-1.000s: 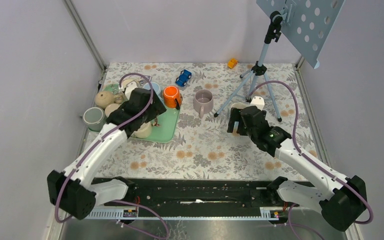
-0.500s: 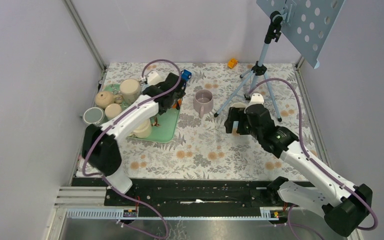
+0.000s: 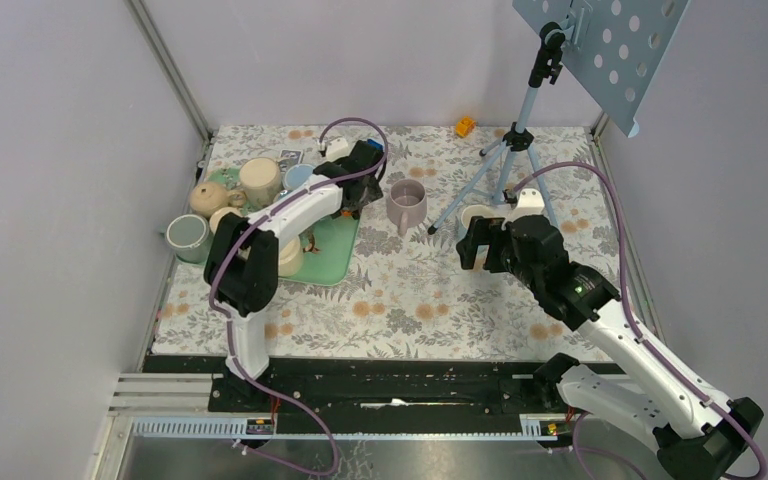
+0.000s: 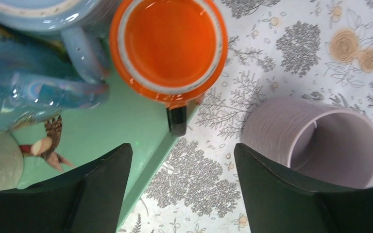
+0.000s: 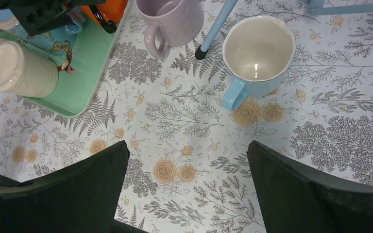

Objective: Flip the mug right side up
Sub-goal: Turn over the cup on the tray.

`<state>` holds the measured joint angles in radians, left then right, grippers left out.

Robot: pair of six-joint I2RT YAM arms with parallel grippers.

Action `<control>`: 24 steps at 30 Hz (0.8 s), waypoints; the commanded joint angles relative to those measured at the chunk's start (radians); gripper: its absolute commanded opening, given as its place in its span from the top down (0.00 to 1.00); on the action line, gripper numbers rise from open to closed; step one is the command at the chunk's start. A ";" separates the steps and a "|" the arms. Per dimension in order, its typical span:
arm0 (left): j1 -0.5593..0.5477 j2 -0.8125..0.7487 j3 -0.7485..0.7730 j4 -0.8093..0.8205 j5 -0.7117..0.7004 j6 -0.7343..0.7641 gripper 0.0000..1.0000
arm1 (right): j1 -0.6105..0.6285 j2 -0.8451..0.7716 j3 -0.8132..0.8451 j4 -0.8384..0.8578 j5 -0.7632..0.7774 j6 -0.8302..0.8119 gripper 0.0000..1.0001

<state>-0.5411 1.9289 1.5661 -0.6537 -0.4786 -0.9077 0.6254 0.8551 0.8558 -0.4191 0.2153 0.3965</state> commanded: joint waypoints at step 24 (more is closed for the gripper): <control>0.084 0.167 0.136 0.049 0.144 0.141 0.65 | -0.005 0.004 0.034 -0.033 -0.027 -0.011 0.00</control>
<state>-0.4648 2.0773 1.6569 -0.6304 -0.3614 -0.7815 0.6254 0.8577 0.8558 -0.4370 0.2123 0.3965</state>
